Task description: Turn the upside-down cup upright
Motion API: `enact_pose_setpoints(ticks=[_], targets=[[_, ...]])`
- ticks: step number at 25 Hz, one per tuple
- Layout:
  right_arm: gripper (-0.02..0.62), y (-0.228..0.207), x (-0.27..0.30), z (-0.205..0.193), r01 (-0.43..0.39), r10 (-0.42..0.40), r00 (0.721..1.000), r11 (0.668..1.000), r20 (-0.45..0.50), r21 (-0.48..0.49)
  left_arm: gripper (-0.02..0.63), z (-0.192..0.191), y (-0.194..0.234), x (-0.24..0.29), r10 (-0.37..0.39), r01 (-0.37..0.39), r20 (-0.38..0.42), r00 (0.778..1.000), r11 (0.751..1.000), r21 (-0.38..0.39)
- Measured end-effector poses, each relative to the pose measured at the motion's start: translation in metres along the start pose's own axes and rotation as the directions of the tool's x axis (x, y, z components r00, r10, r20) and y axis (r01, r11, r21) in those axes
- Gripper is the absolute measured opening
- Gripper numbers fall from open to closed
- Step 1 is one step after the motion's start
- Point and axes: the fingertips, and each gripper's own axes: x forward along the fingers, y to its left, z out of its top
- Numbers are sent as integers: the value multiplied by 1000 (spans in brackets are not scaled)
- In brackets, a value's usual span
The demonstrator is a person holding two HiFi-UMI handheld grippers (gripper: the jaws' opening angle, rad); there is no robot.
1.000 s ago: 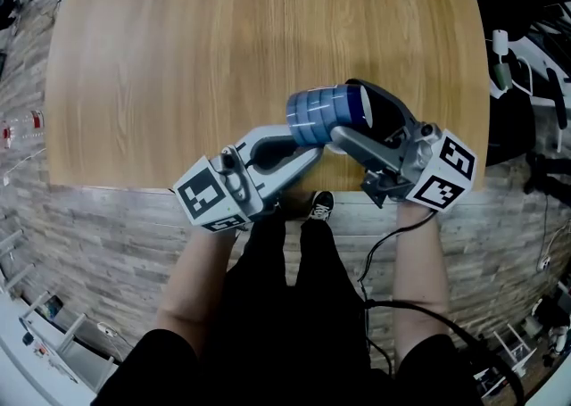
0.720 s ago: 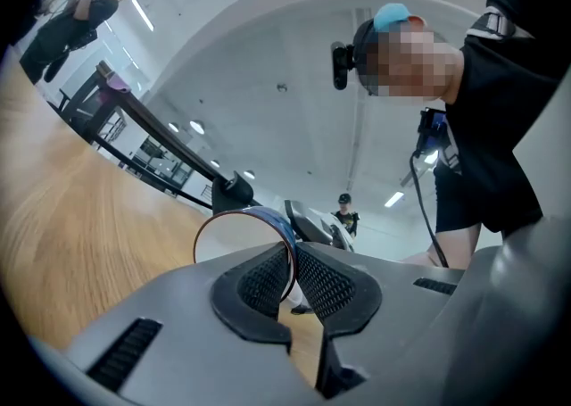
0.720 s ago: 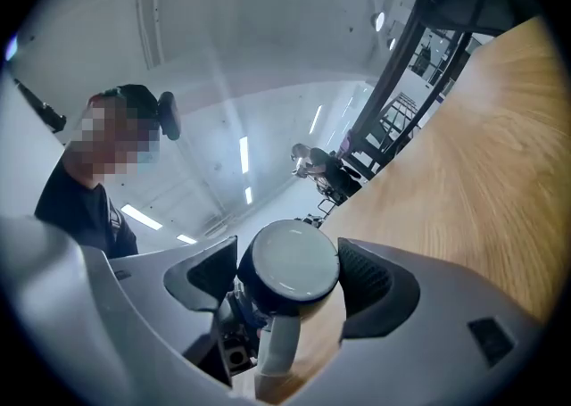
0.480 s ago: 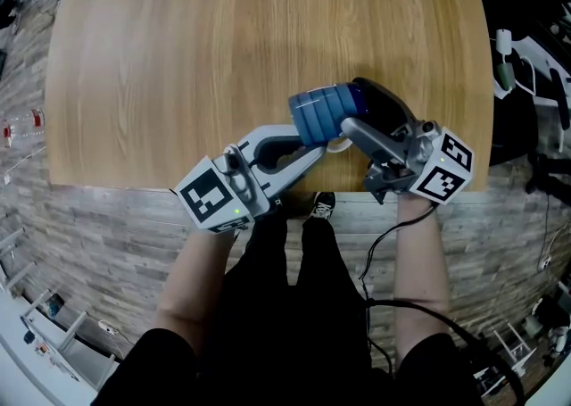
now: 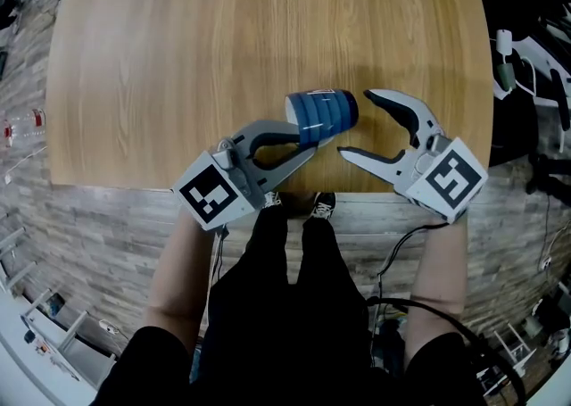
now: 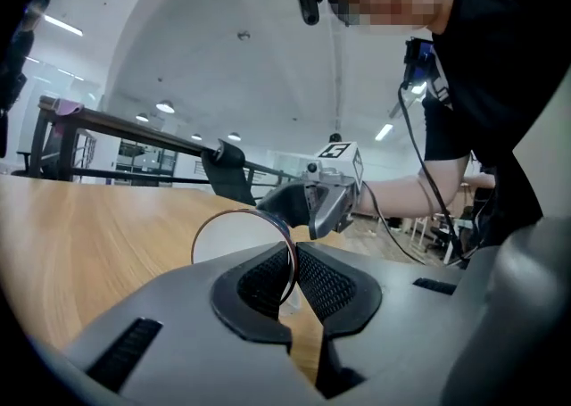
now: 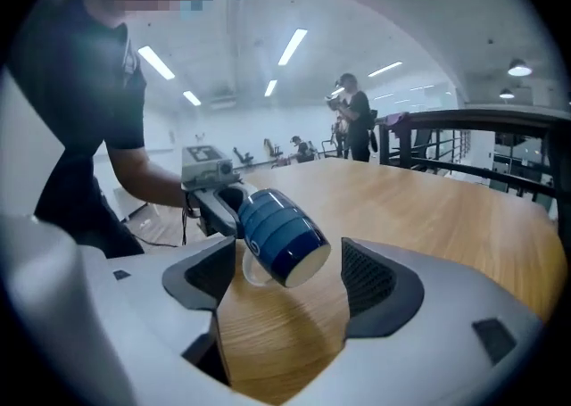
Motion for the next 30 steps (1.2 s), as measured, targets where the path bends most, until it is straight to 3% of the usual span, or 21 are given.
enact_pose_setpoints(ticks=[6, 14, 21, 25, 30], targets=[[319, 13, 22, -16, -90, 46, 970, 981, -240, -174, 34, 1, -14, 8, -100, 103, -83, 992, 994, 37], [319, 18, 44, -25, -190, 62, 914, 939, -400, -288, 34, -11, -15, 11, -132, 167, -233, 963, 976, 138], [319, 22, 53, -32, -212, 91, 909, 942, -407, -262, 34, -17, -18, 12, -143, 201, -290, 946, 963, 182], [321, 18, 51, -25, -164, 60, 940, 943, -337, -290, 35, -12, -15, 12, -125, 190, -286, 950, 959, 210], [319, 12, 45, -19, -43, -23, 979, 947, -201, -319, 43, -6, -13, 15, -88, 167, -282, 956, 948, 270]])
